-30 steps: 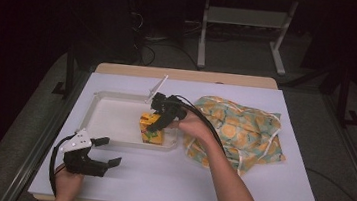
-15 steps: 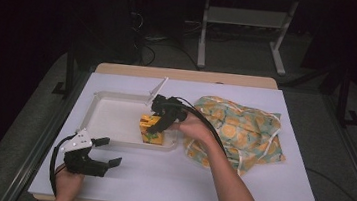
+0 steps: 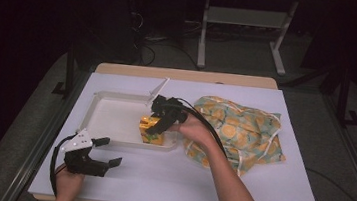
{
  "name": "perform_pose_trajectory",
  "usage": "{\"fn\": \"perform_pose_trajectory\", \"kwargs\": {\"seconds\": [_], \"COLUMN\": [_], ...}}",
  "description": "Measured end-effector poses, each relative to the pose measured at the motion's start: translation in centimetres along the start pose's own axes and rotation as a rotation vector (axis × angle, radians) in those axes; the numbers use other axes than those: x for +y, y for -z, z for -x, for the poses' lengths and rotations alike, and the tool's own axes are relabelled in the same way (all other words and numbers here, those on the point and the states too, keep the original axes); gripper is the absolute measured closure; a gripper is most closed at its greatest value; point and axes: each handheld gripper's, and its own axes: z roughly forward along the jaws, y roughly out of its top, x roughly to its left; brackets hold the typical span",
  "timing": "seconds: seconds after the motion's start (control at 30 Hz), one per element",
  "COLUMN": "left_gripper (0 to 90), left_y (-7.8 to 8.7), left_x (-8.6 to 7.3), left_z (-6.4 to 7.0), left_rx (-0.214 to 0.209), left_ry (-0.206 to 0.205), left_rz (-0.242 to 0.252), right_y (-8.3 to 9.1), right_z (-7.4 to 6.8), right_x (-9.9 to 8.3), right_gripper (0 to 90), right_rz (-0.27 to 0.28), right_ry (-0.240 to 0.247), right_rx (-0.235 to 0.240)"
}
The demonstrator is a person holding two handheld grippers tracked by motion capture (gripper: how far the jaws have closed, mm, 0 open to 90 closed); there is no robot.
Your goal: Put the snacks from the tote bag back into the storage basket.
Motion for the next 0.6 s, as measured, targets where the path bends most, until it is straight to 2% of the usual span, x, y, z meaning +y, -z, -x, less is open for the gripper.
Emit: {"fn": "perform_pose_trajectory", "kwargs": {"seconds": [0.33, 0.37, 0.43, 0.6], "left_gripper": [13.5, 13.5, 13.5, 13.5], "left_y": [0.0, 0.0, -0.1, -0.1], "left_x": [0.0, 0.0, 0.0, 0.0], "left_z": [0.0, 0.0, 0.0, 0.0], "left_rx": [0.000, -0.001, -0.001, -0.001], "left_ry": [-0.003, -0.004, -0.005, -0.005], "left_rz": [-0.004, -0.005, -0.002, -0.001], "right_y": [0.5, 0.7, 1.0, 1.8], "right_z": [-0.3, -0.4, -0.4, -0.5], "right_x": [0.0, 0.0, -0.1, -0.4], "right_gripper": [36.9, 35.5, 33.7, 33.2], "right_rz": [-0.003, -0.012, -0.011, 0.014], "right_ry": [-0.009, -0.024, -0.022, -0.037], "right_rx": [-0.018, -0.029, -0.046, -0.062]}}
